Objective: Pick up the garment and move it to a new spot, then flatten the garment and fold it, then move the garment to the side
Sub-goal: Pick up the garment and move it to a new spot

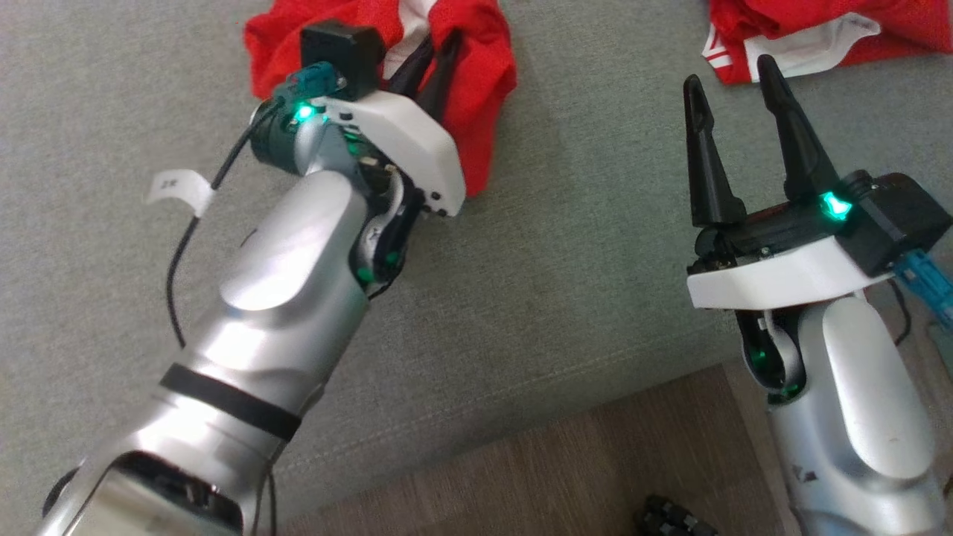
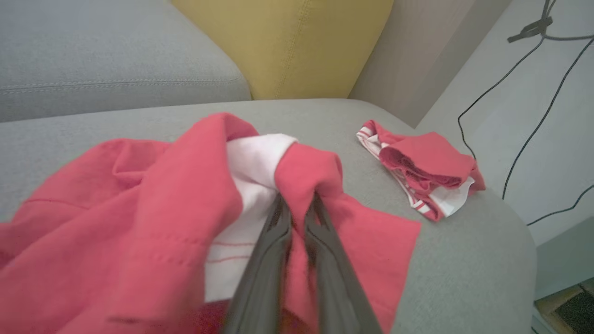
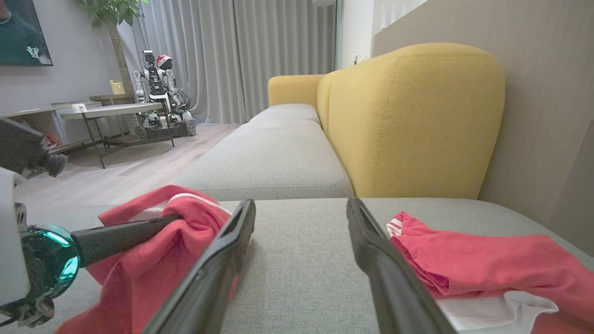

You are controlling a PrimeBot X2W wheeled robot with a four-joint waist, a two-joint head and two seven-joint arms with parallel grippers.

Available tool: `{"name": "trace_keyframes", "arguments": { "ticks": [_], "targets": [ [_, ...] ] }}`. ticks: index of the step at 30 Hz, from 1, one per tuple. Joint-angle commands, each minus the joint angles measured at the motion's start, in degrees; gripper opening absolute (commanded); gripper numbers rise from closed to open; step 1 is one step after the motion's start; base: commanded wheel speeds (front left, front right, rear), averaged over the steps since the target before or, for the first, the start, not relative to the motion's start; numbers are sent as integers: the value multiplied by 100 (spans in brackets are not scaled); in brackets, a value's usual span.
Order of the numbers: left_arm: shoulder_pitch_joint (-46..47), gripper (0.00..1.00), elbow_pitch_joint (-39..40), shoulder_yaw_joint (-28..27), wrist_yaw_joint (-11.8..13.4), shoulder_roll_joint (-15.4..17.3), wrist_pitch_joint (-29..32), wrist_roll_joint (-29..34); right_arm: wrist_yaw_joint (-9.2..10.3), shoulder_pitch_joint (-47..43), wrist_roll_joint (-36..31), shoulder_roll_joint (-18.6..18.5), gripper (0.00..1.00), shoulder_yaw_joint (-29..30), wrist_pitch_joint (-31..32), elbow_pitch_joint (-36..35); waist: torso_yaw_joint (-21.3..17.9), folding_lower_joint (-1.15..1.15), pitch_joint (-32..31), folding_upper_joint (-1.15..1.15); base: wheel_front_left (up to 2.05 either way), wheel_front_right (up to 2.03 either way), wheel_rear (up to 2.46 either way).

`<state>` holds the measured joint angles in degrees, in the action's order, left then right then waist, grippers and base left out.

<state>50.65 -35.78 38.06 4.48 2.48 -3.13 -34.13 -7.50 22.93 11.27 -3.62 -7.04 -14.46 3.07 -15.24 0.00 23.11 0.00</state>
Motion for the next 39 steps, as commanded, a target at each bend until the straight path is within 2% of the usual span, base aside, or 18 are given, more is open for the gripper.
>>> {"name": "trace_keyframes", "arguments": {
  "ticks": [1,4,5,12,17,22,23,24,28,31,34,39],
  "targets": [
    [345,0,205,26,139,42,-217,-155,1,72,50,74,100,-118,-53,-199,-32,0,-9,0,0,0,0],
    [495,0,166,375,326,42,-485,-446,1,73,69,74,100,-135,-53,-192,-42,0,-34,0,0,0,0],
    [575,100,145,618,372,41,-609,-642,1,71,73,74,100,-139,-53,-184,-28,0,-46,0,0,0,0],
    [782,100,-3,1153,411,41,-911,-1182,1,56,26,74,100,-111,-53,-138,159,0,-132,0,0,0,0],
    [938,100,-102,1023,460,44,-1141,-1191,1,46,-70,74,100,-19,-53,-123,407,0,-255,0,0,0,0],
    [721,100,349,325,491,399,-1184,-721,1,-10,-207,74,100,88,-53,-56,715,0,-454,0,0,0,0],
    [418,100,688,-3,483,603,-1185,-463,1,-51,-260,74,100,142,-53,-29,840,0,-523,0,0,0,0],
    [418,100,688,-3,483,603,-1185,-463,1,-51,-260,74,100,142,-53,-29,840,0,-523,0,0,0,0],
    [-405,100,1383,-648,371,936,-1186,-26,1,-166,-348,74,100,242,-53,59,1058,0,-626,0,0,0,0],
    [-1107,100,1861,-1104,260,1039,-1186,271,1,-250,-379,74,100,282,-53,154,1187,0,-692,0,0,0,0],
    [-1815,100,2308,-1586,143,1005,-1186,581,1,-315,-390,74,100,280,-53,264,1278,0,-753,0,0,0,0],
    [-2894,100,2869,-2410,-189,557,-1187,1041,1,-422,-409,74,100,288,-53,458,1437,0,-841,0,0,0,0]
  ]
}}
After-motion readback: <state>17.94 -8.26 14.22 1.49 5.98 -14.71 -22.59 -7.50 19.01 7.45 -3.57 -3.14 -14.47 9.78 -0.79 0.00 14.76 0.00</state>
